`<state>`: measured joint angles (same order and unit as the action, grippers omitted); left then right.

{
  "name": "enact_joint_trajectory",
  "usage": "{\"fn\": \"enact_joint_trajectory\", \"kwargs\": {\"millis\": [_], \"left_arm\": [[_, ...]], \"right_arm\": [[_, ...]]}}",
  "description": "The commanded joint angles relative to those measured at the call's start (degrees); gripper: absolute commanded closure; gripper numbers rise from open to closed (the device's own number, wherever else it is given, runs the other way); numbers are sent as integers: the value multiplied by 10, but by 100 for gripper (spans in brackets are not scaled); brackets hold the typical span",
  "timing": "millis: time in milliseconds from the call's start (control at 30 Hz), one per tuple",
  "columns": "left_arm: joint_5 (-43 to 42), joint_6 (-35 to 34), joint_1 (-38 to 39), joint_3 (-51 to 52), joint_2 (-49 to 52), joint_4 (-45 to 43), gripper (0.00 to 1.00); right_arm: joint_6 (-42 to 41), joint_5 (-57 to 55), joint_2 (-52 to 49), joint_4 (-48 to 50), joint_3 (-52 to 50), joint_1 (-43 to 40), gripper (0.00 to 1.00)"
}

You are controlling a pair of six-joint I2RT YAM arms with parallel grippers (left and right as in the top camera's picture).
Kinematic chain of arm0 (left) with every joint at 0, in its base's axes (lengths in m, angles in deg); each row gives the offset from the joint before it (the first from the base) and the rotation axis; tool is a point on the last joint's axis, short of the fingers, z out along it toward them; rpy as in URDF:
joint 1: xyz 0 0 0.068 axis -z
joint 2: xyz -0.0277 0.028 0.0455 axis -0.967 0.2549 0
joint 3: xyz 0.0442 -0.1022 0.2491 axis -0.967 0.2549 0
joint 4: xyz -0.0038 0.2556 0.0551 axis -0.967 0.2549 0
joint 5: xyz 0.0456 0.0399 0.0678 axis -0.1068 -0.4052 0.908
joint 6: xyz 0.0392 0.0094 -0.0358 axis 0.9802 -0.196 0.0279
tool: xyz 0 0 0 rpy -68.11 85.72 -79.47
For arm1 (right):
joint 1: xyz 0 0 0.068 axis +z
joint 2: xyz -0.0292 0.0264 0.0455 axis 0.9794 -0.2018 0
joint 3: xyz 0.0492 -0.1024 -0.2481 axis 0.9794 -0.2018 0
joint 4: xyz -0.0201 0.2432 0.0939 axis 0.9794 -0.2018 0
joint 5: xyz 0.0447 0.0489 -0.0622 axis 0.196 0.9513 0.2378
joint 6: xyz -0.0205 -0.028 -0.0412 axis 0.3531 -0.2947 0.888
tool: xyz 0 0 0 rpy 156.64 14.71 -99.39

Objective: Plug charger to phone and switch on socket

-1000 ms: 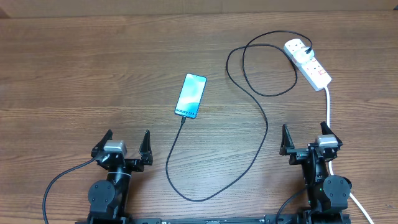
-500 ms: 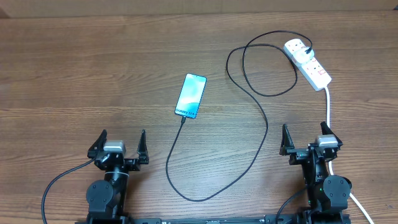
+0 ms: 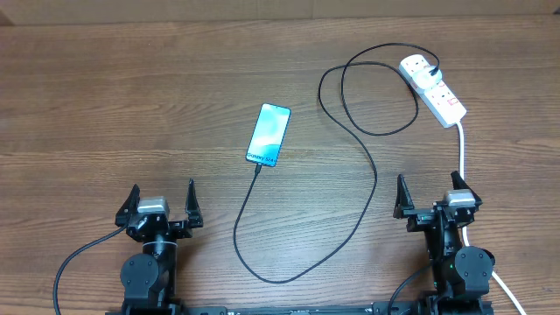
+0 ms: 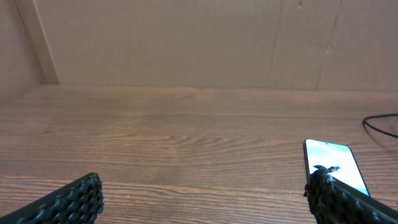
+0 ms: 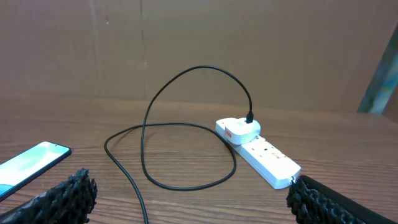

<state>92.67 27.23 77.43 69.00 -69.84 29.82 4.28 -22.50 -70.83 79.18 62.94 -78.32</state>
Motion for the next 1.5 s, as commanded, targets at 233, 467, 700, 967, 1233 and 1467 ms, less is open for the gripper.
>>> {"fn": "enact_joint_trajectory", "kwargs": {"millis": [233,467,700,967,1233,1467], "left_arm": [[-5,2,-4,2,-6,0,0],[-5,2,-4,2,-6,0,0],[-5,2,-4,2,-6,0,0],[-5,2,-4,2,-6,0,0],[-5,2,-4,2,-6,0,0],[-5,2,-4,2,-6,0,0]], "right_arm": [[3,-4,7,4,-6,-2,0],[3,-4,7,4,-6,-2,0],[3,-4,7,4,-6,-2,0],[3,-4,7,4,-6,-2,0],[3,-4,7,4,-6,0,0],[-59,2,7,4,-6,0,0]]}}
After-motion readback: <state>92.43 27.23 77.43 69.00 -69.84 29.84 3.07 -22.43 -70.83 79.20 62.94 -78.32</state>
